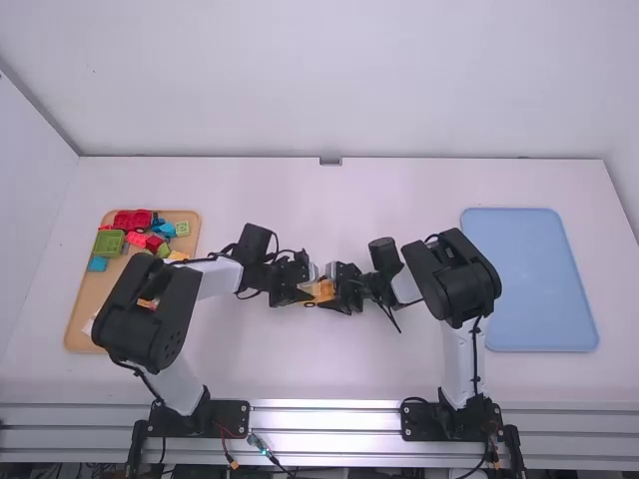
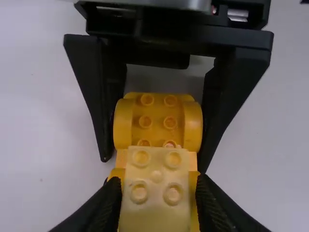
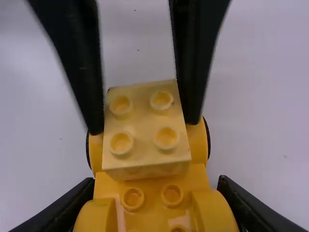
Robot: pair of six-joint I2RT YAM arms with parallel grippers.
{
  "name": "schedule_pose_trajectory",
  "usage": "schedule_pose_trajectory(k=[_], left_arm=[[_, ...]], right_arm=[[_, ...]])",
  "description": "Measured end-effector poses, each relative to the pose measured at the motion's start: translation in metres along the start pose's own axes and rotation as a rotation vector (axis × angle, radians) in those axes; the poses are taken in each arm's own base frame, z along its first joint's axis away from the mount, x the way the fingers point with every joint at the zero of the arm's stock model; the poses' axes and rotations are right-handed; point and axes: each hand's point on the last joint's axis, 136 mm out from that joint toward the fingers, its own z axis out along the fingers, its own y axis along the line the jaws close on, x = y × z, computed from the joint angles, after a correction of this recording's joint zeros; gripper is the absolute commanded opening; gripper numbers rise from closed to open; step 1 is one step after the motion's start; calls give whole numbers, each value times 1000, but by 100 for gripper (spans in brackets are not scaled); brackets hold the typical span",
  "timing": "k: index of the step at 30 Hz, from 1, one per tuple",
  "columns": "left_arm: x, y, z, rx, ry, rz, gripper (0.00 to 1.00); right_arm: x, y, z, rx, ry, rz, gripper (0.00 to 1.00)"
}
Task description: Assemble lego blocks to make yellow taxi
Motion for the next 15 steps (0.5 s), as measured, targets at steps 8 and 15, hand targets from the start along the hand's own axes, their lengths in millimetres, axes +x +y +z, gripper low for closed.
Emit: schedule_pose_trajectory(k=[8,15], left_arm=[[3,5,0,-27,14,-10,64],[-17,13,-18,-91,-10,-1,36]], right_arm=[[0,0,0,0,0,0,65],[0,0,0,1,0,0,65]])
